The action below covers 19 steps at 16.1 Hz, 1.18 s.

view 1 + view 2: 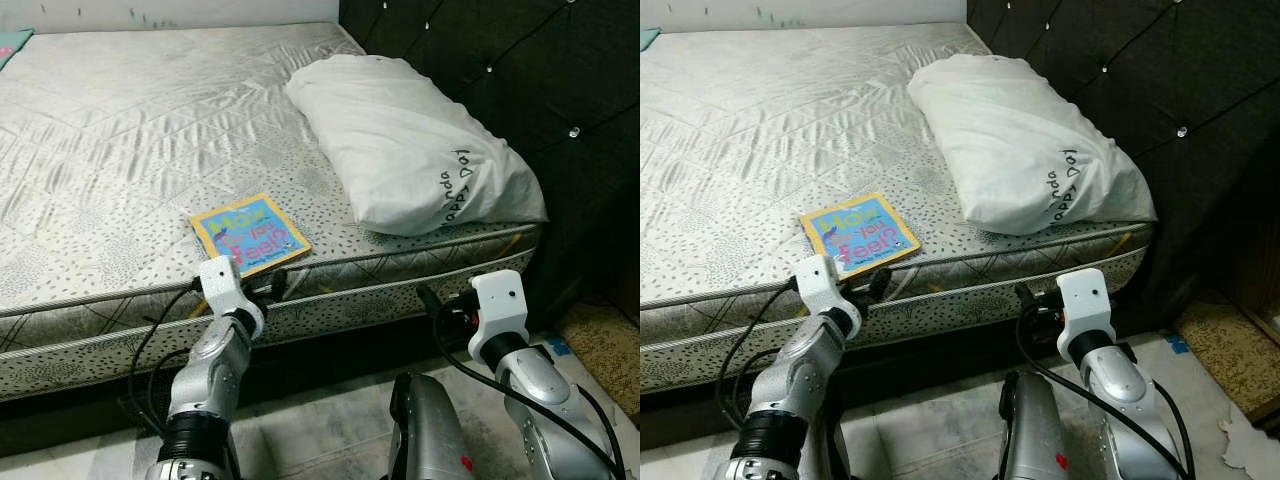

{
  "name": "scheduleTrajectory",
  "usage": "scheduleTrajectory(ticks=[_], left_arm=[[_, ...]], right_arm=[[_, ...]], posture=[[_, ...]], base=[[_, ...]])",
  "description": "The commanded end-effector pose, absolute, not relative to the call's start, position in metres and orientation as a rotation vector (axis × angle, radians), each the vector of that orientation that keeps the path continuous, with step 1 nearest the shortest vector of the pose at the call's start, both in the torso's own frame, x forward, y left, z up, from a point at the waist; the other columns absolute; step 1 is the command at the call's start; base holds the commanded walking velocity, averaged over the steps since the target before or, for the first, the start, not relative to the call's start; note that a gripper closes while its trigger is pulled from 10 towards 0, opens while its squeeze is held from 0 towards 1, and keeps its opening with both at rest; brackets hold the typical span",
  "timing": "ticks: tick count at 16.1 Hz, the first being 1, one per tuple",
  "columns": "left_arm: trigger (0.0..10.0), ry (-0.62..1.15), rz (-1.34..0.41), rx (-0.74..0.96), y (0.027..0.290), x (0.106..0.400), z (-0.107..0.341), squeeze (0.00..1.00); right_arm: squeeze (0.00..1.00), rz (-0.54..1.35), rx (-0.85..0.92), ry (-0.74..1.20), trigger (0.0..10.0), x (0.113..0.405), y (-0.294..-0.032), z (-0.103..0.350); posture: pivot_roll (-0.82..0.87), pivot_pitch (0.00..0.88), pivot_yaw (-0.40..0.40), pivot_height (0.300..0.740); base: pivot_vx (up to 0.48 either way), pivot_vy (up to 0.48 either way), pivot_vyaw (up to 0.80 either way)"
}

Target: Clean up the room

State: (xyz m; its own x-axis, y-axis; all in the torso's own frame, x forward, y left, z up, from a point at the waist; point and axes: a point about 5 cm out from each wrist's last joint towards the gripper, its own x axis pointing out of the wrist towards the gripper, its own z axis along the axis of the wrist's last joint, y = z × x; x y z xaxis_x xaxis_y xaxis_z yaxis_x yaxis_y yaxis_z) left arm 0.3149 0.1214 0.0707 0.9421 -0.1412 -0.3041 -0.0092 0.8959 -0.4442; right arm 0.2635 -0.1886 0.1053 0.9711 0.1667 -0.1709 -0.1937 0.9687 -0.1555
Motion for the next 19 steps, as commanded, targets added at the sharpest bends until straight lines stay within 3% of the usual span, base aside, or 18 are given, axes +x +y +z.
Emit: scheduleTrajectory(ticks=[1, 14, 19], left_arm=[[10.0, 0.338, -0.055, -0.458, 0.126, 0.314, 0.073, 0.0], [10.0, 0.321, 0.094, -0.393, 0.183, 0.306, 0.077, 0.0], [10.0, 0.364, 0.062, -0.396, 0.17, 0.304, 0.073, 0.0]], right_arm=[[0.0, 0.183, -0.177, 0.158, 10.0, 0.265, -0.19, 0.105], [0.0, 0.175, -0.182, 0.171, 10.0, 0.263, -0.193, 0.098], [0.0, 0.176, -0.177, 0.169, 10.0, 0.263, -0.192, 0.098]], posture=[[-0.2, 0.0, -0.036, 0.472], [-0.18, 0.0, -0.03, 0.472], [-0.18, 0.0, -0.028, 0.472]], base=[[0.0, 0.0, 0.0], [0.0, 0.0, 0.0], [0.0, 0.0, 0.0]])
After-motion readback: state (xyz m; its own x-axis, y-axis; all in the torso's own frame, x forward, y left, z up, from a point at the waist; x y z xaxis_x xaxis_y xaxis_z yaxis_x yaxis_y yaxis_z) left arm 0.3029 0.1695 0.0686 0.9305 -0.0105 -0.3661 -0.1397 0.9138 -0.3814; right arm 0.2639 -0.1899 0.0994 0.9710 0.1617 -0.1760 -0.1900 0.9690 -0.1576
